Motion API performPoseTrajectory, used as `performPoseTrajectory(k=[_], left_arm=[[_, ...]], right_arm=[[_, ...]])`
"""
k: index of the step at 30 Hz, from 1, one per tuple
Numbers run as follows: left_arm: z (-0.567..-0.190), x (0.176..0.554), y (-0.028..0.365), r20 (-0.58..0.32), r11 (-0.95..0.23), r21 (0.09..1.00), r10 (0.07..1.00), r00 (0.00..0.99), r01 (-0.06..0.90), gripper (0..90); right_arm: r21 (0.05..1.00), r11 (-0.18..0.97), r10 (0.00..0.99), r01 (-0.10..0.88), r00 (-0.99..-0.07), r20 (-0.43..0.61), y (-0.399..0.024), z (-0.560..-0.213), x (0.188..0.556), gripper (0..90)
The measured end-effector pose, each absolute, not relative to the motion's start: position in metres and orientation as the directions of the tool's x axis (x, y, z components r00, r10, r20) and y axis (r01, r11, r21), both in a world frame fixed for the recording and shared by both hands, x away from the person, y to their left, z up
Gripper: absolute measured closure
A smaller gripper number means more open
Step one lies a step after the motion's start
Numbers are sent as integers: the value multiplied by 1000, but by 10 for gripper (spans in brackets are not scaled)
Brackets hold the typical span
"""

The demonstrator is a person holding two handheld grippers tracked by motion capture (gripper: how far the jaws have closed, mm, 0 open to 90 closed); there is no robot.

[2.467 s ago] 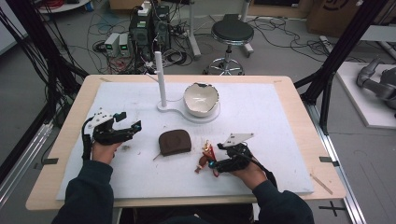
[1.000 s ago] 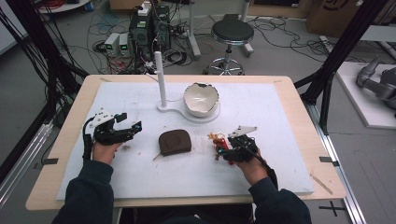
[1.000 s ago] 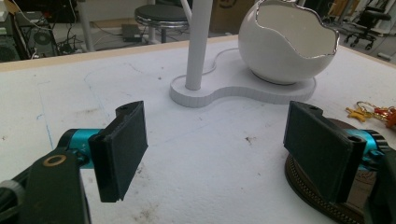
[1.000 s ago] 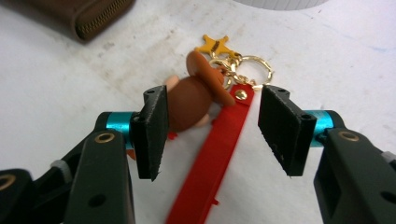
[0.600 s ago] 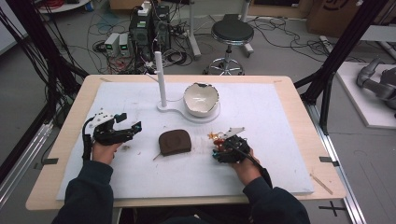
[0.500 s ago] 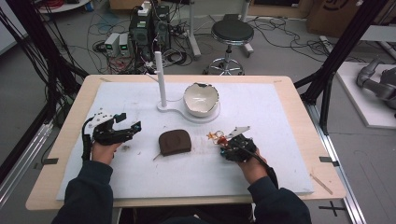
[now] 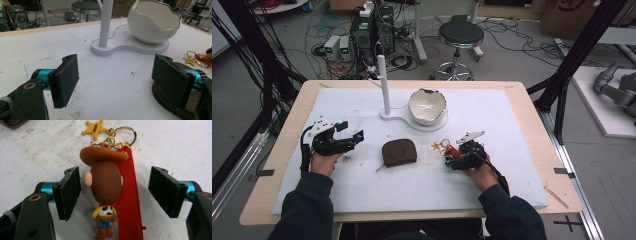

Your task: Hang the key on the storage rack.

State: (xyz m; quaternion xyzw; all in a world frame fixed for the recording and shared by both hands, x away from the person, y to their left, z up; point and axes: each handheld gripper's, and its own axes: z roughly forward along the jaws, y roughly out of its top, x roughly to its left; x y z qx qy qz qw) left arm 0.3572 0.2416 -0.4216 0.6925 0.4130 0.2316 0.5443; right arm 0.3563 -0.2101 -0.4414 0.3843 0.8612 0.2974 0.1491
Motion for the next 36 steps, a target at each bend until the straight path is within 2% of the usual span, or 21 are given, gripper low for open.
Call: performPoseTrajectory(k=[2,3,4,6,7,8,14,15,16,17,20,22,28,31,36], left_arm=[[-422,357,242,-125,-73,945,823,555,320,216],[-422,357,242,-125,-72,945,823,555,320,216],[-422,357,242,-126,-72,945,823,555,320,216],[-422,357,242,-126,-71,945,823,554,320,216],[-422,357,242,-127,-70,944,823,553,321,216],[-422,357,242,-125,-72,944,823,554,321,216],[-422,358,241,-127,-71,944,824,552,322,217],[-422,358,242,-129,-69,944,824,551,323,217],[-422,358,241,-130,-69,943,824,552,324,218],[-422,358,241,-130,-69,943,824,552,324,218],[-422,358,242,-128,-70,944,823,553,322,218],[-423,358,241,-129,-69,944,824,552,324,218],[-422,358,241,-128,-70,944,825,551,324,218],[-422,358,242,-127,-70,943,826,549,324,219],[-423,358,242,-129,-68,943,828,546,325,218]], right_arm=[[629,525,747,573,-665,-18,-211,-441,357,312],[638,524,736,564,-677,-7,-214,-439,357,499],[638,524,736,564,-677,-7,-214,-439,357,499],[668,506,734,545,-679,-2,-219,-433,356,632],[668,506,734,545,-679,-2,-219,-433,356,632],[700,475,725,534,-688,32,-223,-428,356,689],[695,490,715,525,-699,24,-224,-428,358,679],[695,492,714,523,-700,21,-224,-429,359,651],[665,498,717,556,-696,45,-223,-436,363,567],[651,503,718,568,-694,51,-223,-439,365,556],[671,490,706,557,-705,70,-226,-436,367,665],[683,481,698,549,-711,81,-227,-434,367,686],[714,455,662,532,-738,128,-225,-428,366,691],[778,388,624,495,-762,174,-225,-416,366,690],[830,349,581,434,-795,172,-218,-398,373,691]])
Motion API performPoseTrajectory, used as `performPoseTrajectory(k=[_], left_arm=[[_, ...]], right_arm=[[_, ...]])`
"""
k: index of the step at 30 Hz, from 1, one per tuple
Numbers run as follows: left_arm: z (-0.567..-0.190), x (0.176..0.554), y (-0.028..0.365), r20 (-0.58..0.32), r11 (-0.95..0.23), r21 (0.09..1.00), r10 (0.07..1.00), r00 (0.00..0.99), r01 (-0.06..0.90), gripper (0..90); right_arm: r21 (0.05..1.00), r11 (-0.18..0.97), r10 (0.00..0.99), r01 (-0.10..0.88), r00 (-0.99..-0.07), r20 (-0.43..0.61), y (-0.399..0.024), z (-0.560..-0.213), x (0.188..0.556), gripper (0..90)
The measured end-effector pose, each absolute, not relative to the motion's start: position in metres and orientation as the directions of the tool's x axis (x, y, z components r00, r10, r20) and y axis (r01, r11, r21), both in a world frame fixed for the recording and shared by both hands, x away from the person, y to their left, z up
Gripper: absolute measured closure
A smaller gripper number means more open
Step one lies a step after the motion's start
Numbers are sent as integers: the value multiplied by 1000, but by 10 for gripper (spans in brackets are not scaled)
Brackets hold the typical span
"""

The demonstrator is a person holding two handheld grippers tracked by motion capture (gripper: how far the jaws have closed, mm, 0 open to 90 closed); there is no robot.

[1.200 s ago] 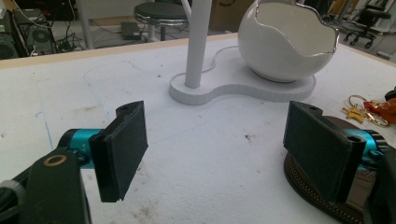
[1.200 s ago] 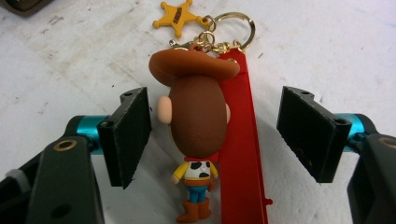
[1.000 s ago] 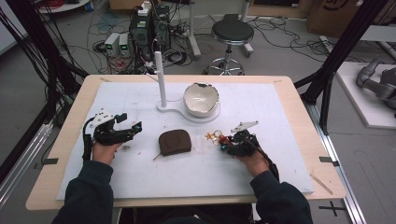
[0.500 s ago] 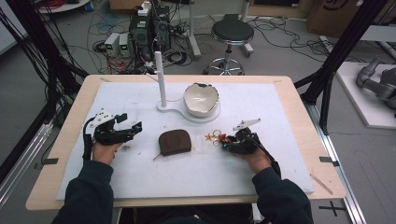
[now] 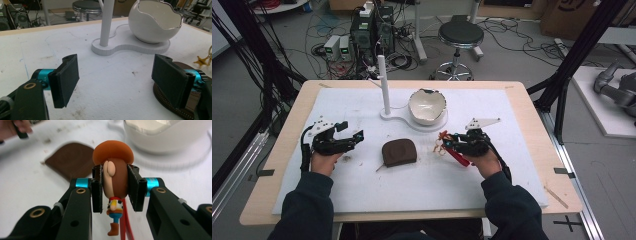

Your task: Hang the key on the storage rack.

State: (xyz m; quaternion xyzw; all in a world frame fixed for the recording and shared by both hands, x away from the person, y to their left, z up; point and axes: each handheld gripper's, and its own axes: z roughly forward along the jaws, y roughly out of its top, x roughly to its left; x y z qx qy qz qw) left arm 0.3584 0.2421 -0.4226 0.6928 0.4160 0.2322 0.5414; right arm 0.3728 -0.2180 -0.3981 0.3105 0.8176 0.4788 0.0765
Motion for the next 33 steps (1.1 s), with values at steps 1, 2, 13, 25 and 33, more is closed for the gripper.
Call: performPoseTrajectory(k=[1,2,13,25,33], left_arm=[[-423,359,242,-130,-66,943,828,546,326,219],[-423,359,242,-130,-66,943,828,546,326,218],[-423,359,244,-138,-57,944,829,542,326,219],[-424,360,244,-142,-52,944,827,543,327,218],[-424,360,244,-142,-56,943,825,548,329,218]], right_arm=[[834,348,578,429,-799,170,-216,-395,374,691],[843,345,568,413,-807,162,-213,-390,376,691],[899,322,499,296,-860,104,-168,-328,406,692],[925,295,449,239,-889,86,-110,-290,443,692],[928,281,431,243,-896,104,-82,-280,459,692]])
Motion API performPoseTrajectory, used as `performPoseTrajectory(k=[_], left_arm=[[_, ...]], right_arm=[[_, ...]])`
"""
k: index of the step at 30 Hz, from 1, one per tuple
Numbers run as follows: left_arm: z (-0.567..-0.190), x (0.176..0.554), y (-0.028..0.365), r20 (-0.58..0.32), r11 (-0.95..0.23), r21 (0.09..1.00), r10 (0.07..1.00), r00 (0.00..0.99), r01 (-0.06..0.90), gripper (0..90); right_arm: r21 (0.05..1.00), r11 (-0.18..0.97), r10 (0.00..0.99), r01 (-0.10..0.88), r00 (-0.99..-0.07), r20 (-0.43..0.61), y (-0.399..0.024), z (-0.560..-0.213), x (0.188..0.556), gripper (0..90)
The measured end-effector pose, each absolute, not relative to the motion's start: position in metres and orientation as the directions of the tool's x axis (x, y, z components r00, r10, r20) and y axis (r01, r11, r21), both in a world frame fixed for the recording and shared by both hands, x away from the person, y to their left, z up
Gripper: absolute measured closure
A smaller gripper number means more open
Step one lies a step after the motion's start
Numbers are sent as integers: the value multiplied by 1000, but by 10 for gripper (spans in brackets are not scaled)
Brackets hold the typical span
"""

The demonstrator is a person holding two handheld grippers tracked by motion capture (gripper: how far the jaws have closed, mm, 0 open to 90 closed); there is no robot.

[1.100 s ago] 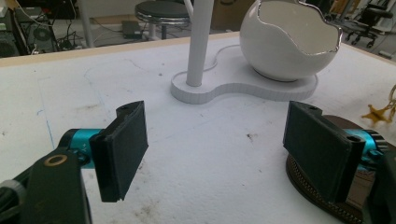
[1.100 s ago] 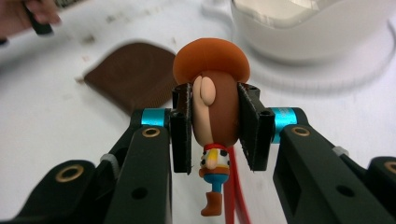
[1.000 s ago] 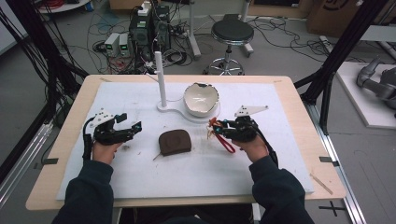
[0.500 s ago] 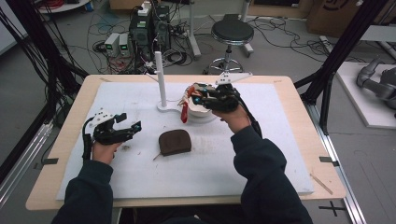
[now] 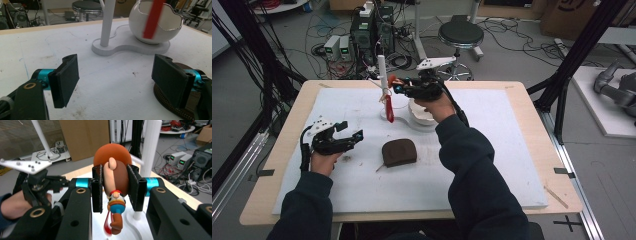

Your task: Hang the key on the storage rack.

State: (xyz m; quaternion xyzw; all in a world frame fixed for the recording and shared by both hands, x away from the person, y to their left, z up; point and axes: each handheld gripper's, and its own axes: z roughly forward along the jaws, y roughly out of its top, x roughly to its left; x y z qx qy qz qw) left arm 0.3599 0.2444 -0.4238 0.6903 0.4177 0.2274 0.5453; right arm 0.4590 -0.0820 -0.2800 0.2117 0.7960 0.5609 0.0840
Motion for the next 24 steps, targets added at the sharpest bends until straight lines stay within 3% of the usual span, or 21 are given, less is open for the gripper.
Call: performPoseTrajectory(k=[11,24], left_arm=[[-424,360,244,-145,-54,943,823,550,329,219],[-424,360,245,-151,-52,941,820,552,334,218]], right_arm=[[942,256,475,217,-877,73,-53,-258,480,692],[897,324,531,299,-842,89,-58,-280,491,691]])
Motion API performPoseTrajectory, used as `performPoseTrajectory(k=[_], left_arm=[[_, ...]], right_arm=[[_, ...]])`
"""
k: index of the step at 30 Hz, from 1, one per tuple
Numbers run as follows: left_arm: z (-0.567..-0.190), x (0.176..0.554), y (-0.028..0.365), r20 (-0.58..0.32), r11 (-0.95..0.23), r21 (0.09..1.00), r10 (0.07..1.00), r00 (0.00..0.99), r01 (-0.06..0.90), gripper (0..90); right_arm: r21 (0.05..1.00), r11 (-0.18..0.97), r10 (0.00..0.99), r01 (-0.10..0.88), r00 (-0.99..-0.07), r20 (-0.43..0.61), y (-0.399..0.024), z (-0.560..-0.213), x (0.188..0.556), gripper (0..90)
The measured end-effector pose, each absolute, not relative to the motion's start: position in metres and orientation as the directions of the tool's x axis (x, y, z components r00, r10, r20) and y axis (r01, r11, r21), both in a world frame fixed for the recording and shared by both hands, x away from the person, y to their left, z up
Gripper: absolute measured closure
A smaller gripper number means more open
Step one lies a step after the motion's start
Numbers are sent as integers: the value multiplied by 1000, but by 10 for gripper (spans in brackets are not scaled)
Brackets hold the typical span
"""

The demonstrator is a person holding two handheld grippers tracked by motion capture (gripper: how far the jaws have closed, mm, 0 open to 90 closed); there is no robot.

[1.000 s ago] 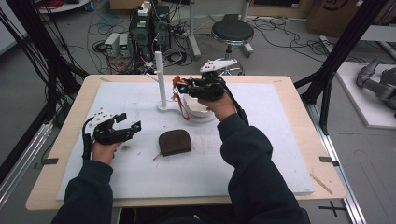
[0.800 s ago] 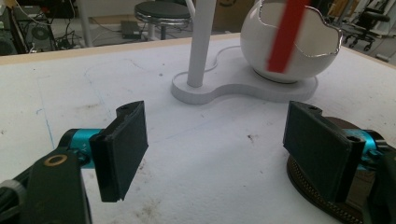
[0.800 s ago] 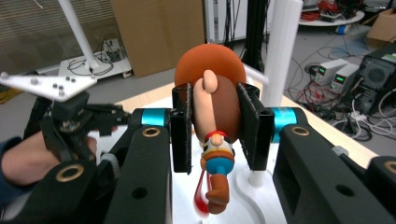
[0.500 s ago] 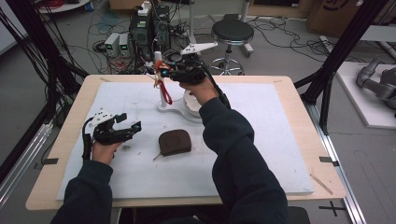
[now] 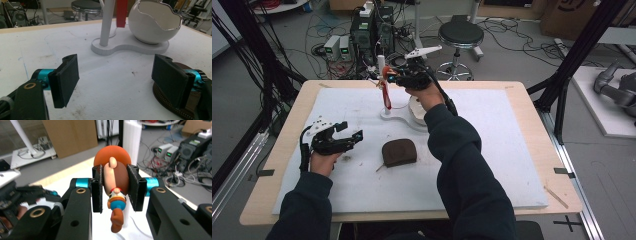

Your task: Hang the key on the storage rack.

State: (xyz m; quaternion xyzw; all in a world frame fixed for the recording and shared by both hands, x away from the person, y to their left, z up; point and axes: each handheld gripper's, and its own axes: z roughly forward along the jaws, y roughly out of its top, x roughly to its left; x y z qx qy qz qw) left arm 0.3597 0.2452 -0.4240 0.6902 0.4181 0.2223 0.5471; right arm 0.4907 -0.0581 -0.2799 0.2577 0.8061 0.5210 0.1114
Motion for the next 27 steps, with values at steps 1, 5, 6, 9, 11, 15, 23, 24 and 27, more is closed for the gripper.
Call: performPoseTrajectory(k=[1,5,6,9,11,15,23,24,27], left_arm=[[-424,360,245,-150,-53,941,821,551,335,219],[-424,360,245,-146,-58,941,821,552,335,219],[-424,360,245,-146,-59,940,820,553,335,219],[-424,360,244,-145,-60,940,820,554,335,218],[-424,360,244,-145,-59,940,821,553,335,219],[-424,360,244,-146,-60,940,820,554,337,218],[-424,359,243,-171,-44,939,802,572,342,260],[-424,359,242,-168,-50,939,800,576,342,260],[-424,358,241,-161,-55,941,795,584,333,260]], right_arm=[[890,341,537,304,-840,81,-60,-283,490,691],[846,404,548,348,-832,81,-68,-301,491,691],[836,414,549,359,-832,86,-70,-306,491,691],[814,433,547,388,-830,105,-75,-316,492,686],[801,451,524,393,-843,119,-77,-320,492,679],[817,442,518,369,-849,104,-83,-325,484,614],[830,427,584,359,-810,50,-145,-335,452,479],[830,427,584,359,-810,50,-145,-335,452,479],[835,416,648,359,-762,5,-190,-346,427,373]])
